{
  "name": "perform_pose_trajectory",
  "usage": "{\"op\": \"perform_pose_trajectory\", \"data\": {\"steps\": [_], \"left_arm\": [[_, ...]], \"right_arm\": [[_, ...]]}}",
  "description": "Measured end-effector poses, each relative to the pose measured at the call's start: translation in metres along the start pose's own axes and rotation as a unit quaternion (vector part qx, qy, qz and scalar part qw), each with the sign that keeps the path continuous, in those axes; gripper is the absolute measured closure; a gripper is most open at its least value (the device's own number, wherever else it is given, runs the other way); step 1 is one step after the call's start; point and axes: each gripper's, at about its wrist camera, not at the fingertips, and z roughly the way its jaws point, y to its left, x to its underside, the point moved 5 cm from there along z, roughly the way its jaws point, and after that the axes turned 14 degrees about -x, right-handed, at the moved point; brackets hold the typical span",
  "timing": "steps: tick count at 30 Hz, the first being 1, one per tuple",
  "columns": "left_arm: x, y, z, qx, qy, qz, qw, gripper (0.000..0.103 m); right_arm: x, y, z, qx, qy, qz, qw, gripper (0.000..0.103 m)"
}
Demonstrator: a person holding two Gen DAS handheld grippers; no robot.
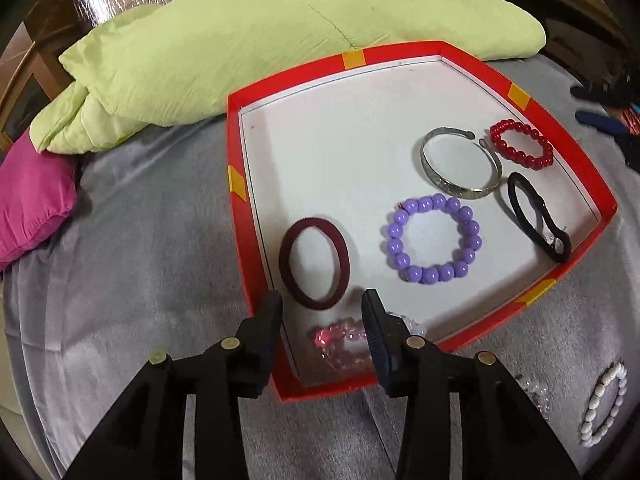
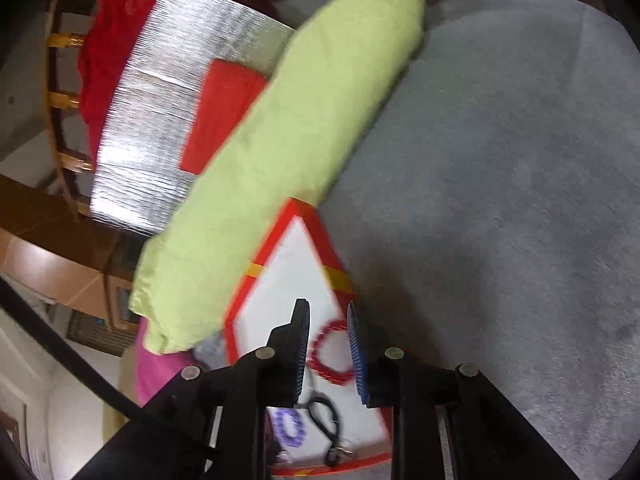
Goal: Organize jewelry
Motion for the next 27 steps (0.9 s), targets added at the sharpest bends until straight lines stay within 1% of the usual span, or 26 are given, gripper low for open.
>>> {"op": "perform_pose_trajectory", "data": {"steps": [3, 5, 10, 13, 17, 27], "left_arm": [[0.002, -0.002, -0.002, -0.006, -0.004, 0.004, 1.0000, 0.061], [0.002, -0.001, -0.001, -0.004, -0.003, -0.003, 1.0000, 0.061], [0.006, -0.003, -0.003, -0.008, -0.003, -0.011, 0.9999, 0.061], [0.008, -0.004, -0.005, -0.008, -0.004, -0.014, 0.9999, 0.062], [0.010, -0.006, -0.009, -0.008, -0.004, -0.016, 0.9998, 0.062], [0.021, -0.006, -0.018, -0.007, -0.007, -0.022, 0.9997, 0.064]], "right_arm": [[0.006, -0.011, 0.009, 0.008, 0.036, 0.015, 0.999, 0.080], [0.007, -0.016, 0.010, 0.009, 0.038, 0.021, 0.999, 0.080], [0.005, -0.012, 0.005, 0.006, 0.037, 0.009, 0.999, 0.080], [0.010, -0.016, 0.012, 0.016, 0.058, 0.010, 0.998, 0.080], [0.017, -0.018, 0.018, 0.007, 0.075, 0.017, 0.997, 0.080], [0.027, -0.017, 0.023, 0.036, 0.097, -0.017, 0.995, 0.082]]}}
